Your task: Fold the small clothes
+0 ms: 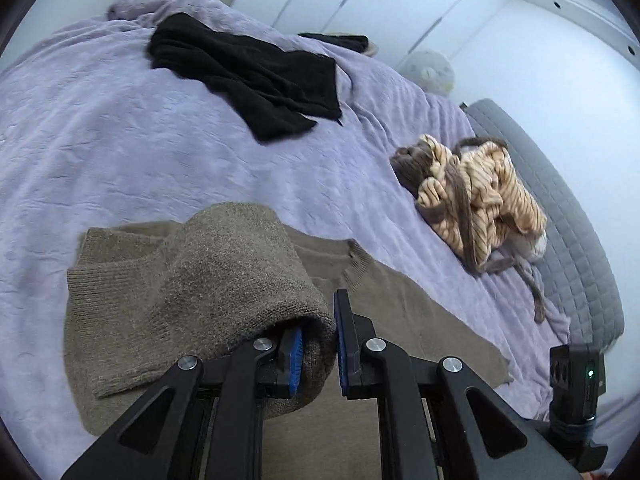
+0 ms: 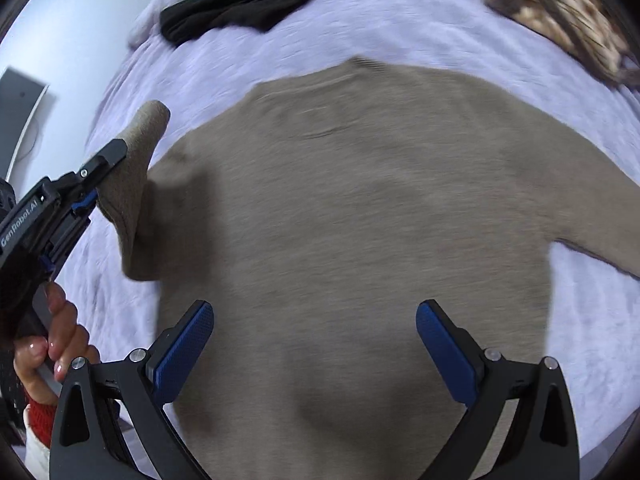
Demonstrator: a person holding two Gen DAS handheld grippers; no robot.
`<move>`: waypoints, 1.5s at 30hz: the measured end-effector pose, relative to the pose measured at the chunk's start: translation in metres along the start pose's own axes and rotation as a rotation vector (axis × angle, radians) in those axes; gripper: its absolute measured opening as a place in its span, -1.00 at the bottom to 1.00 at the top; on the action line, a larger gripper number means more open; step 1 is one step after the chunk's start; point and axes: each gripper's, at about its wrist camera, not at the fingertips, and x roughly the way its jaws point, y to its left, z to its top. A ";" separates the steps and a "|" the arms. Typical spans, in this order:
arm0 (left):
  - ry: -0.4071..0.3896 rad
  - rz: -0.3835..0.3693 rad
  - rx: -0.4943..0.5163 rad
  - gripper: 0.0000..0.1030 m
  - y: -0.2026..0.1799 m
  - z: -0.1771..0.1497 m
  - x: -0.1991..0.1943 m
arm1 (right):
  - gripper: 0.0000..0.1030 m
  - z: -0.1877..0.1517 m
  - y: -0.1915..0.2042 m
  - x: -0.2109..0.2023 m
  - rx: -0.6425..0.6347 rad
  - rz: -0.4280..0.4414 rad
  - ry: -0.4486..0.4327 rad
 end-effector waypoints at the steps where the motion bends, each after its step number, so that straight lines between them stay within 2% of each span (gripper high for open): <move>1: 0.014 0.014 0.023 -0.73 -0.009 -0.004 0.013 | 0.97 0.002 -0.011 -0.001 0.014 -0.013 0.000; 3: 0.062 0.074 0.064 -0.69 -0.026 -0.015 0.040 | 0.97 0.004 -0.034 -0.001 0.043 -0.037 0.005; 4: 0.096 0.116 0.078 -0.42 -0.028 -0.021 0.051 | 0.97 0.006 -0.045 0.000 0.055 -0.044 0.009; 5: 0.132 0.165 0.096 0.04 -0.033 -0.027 0.064 | 0.97 0.006 -0.052 0.001 0.063 -0.051 0.012; 6: 0.141 0.191 0.105 0.21 -0.033 -0.032 0.069 | 0.97 0.006 -0.059 0.004 0.071 -0.057 0.017; 7: 0.136 0.214 0.119 0.29 -0.036 -0.037 0.071 | 0.97 0.005 -0.064 0.007 0.075 -0.062 0.022; 10: 0.155 0.223 0.137 0.29 -0.034 -0.048 0.060 | 0.97 0.006 -0.072 0.010 0.065 -0.067 0.026; 13: 0.119 0.212 0.142 0.29 -0.028 -0.050 0.030 | 0.97 0.013 -0.063 0.007 -0.004 -0.099 0.014; 16: 0.049 0.262 0.117 0.82 -0.006 -0.043 -0.009 | 0.97 0.024 -0.032 0.006 -0.161 -0.133 -0.035; 18: 0.011 0.318 0.082 0.82 0.022 -0.033 -0.031 | 0.97 0.031 0.002 0.009 -0.297 -0.145 -0.070; 20: 0.015 0.368 0.034 0.82 0.054 -0.022 -0.041 | 0.97 0.036 0.039 0.017 -0.441 -0.160 -0.100; 25: 0.133 0.408 -0.129 0.82 0.131 -0.005 -0.024 | 0.97 0.026 0.126 0.058 -0.816 -0.248 -0.127; 27: 0.158 0.380 -0.162 0.82 0.148 -0.003 -0.016 | 0.94 0.014 0.145 0.083 -0.955 -0.315 -0.127; 28: 0.163 0.365 -0.172 0.82 0.152 -0.002 -0.013 | 0.89 0.008 0.152 0.095 -1.015 -0.364 -0.131; 29: 0.162 0.354 -0.182 0.82 0.156 -0.001 -0.011 | 0.72 0.003 0.157 0.110 -1.079 -0.426 -0.131; 30: 0.162 0.344 -0.185 0.82 0.157 -0.001 -0.009 | 0.32 0.001 0.156 0.117 -1.103 -0.445 -0.123; 31: 0.162 0.336 -0.184 0.82 0.158 0.000 -0.008 | 0.00 0.004 0.155 0.121 -1.091 -0.435 -0.110; 32: 0.162 0.334 -0.180 0.82 0.157 0.001 -0.006 | -0.59 0.011 0.151 0.118 -1.042 -0.419 -0.112; 34: 0.169 0.334 -0.167 0.81 0.157 0.001 -0.002 | -0.65 0.037 0.130 0.090 -0.813 -0.296 -0.151; 35: 0.173 0.334 -0.162 0.81 0.156 0.002 0.000 | -0.66 0.049 0.114 0.074 -0.689 -0.203 -0.164; 37: 0.181 0.330 -0.165 0.81 0.156 0.006 0.006 | -0.66 0.070 0.067 0.048 -0.402 -0.020 -0.199; 39: 0.186 0.328 -0.173 0.81 0.157 0.008 0.009 | -0.66 0.076 0.006 0.037 -0.142 0.078 -0.219; 40: 0.188 0.328 -0.175 0.81 0.157 0.008 0.011 | -0.66 0.074 -0.021 0.039 -0.033 0.120 -0.204; 42: 0.193 0.329 -0.174 0.68 0.158 0.008 0.013 | -0.56 0.067 -0.073 0.053 0.183 0.205 -0.126; 43: 0.201 0.333 -0.170 0.64 0.159 0.008 0.015 | -0.45 0.060 -0.091 0.058 0.253 0.213 -0.094; 44: 0.206 0.338 -0.166 0.64 0.159 0.008 0.017 | 0.00 0.054 -0.103 0.060 0.288 0.221 -0.081; 45: 0.208 0.339 -0.163 0.63 0.159 0.007 0.018 | 0.30 0.046 -0.110 0.060 0.307 0.264 -0.092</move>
